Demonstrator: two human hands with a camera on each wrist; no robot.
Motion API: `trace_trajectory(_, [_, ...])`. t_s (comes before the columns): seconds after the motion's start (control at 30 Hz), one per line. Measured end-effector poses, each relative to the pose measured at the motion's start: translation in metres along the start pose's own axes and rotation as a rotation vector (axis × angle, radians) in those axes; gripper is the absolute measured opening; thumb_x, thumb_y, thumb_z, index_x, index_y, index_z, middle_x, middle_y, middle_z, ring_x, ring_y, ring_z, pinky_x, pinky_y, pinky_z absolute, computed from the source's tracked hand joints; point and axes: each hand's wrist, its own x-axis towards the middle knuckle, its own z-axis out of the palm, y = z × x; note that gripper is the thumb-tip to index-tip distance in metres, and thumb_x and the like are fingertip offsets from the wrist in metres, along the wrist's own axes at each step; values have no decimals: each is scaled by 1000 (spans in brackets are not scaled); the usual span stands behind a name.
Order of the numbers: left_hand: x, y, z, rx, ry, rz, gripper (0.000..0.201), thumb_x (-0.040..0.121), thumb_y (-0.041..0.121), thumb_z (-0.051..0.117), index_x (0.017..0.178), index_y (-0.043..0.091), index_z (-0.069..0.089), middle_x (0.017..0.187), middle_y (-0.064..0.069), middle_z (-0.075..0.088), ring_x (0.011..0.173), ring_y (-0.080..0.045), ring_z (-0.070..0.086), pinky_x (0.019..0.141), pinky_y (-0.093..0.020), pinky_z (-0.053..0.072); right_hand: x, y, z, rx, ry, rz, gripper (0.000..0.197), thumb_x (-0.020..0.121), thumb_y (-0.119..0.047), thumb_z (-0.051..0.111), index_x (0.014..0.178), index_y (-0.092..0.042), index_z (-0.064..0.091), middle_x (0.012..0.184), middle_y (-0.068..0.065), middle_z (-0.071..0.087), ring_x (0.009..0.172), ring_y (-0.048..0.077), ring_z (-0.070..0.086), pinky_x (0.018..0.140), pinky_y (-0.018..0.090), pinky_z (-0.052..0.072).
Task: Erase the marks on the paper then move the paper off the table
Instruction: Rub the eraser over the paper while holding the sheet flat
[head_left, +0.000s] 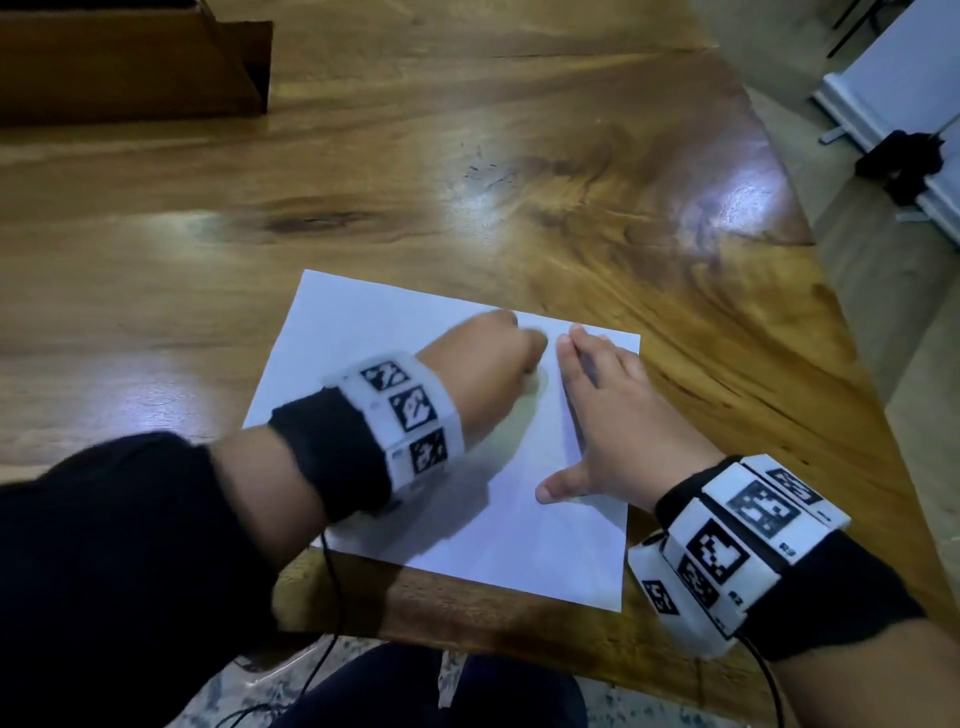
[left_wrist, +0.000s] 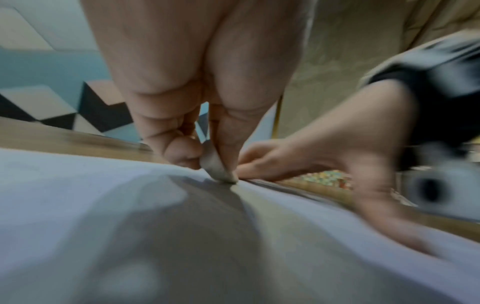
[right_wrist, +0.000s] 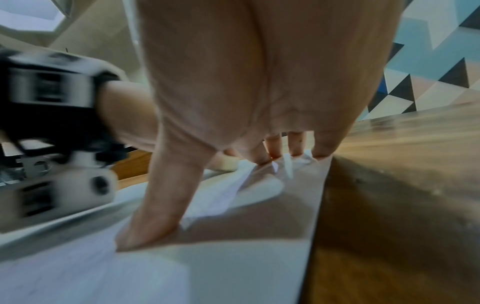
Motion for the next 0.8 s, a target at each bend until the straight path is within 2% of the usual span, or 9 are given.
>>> trace_trajectory(0.1, [28,2,-9,28,22,-72,12,83,8,55,95,6,57,102,-17,57,91,-33,57,81,-38,50,0,0,-1,3,-7,3,137,61,-62,76,148,-13,-19,155,-3,-22,143,20,-12,116,28,4])
trace_trajectory(0.17, [27,8,-9,64,16,-84,13,86,8,52,97,5,57,103,-18,57,91,-34,57,75,-36,48,0,0,-1,7,-8,4,137,61,-61,76,148,-13,-18,155,-3,-22,143,19,-12,116,28,4])
trace_trajectory(0.23, [12,12,-4,76,7,-78,11,88,8,48,95,7,56,95,-15,54,87,-35,56,69,-34,41,0,0,-1,9,-6,5,137,60,-61,76,148,-13,-18,155,-3,-21,143,19,-11,116,28,4])
trace_trajectory(0.3, [-6,13,3,84,-36,-39,9,87,9,45,91,8,54,85,-10,42,82,-35,54,68,-35,38,0,0,-1,11,-8,4,137,61,-61,76,148,-14,-18,155,-4,-22,143,19,-12,115,27,3])
trace_trajectory(0.37, [-20,12,9,85,-71,-19,7,87,8,45,83,10,50,80,-6,35,73,-33,48,65,-36,38,-2,-1,-3,19,-17,8,136,62,-60,76,149,-14,-18,155,-4,-22,143,18,-14,115,27,3])
trace_trajectory(0.47, [-30,12,14,84,-93,-33,16,85,5,46,73,14,40,79,-6,35,66,-31,45,62,-37,41,-2,-3,-5,28,-29,21,136,62,-58,77,148,-14,-19,155,-5,-24,143,18,-15,115,28,5])
trace_trajectory(0.57, [-22,11,6,90,-85,-26,6,85,6,45,86,8,51,90,-13,48,81,-34,54,66,-36,39,-2,-5,-5,9,-31,21,135,63,-59,76,148,-14,-18,155,-4,-23,143,19,-14,115,28,3])
trace_trajectory(0.63, [-10,12,-3,108,-84,-33,12,85,5,45,93,6,53,100,-16,52,87,-34,55,69,-36,39,-2,-5,-5,0,-33,21,135,62,-60,75,148,-14,-18,155,-4,-22,143,20,-13,115,28,3])
trace_trajectory(0.8, [4,13,-6,113,-33,-92,12,87,6,43,96,6,50,97,-17,53,83,-33,53,64,-34,36,0,-2,-3,6,-28,23,137,61,-60,77,148,-14,-18,155,-4,-22,142,19,-11,115,28,4])
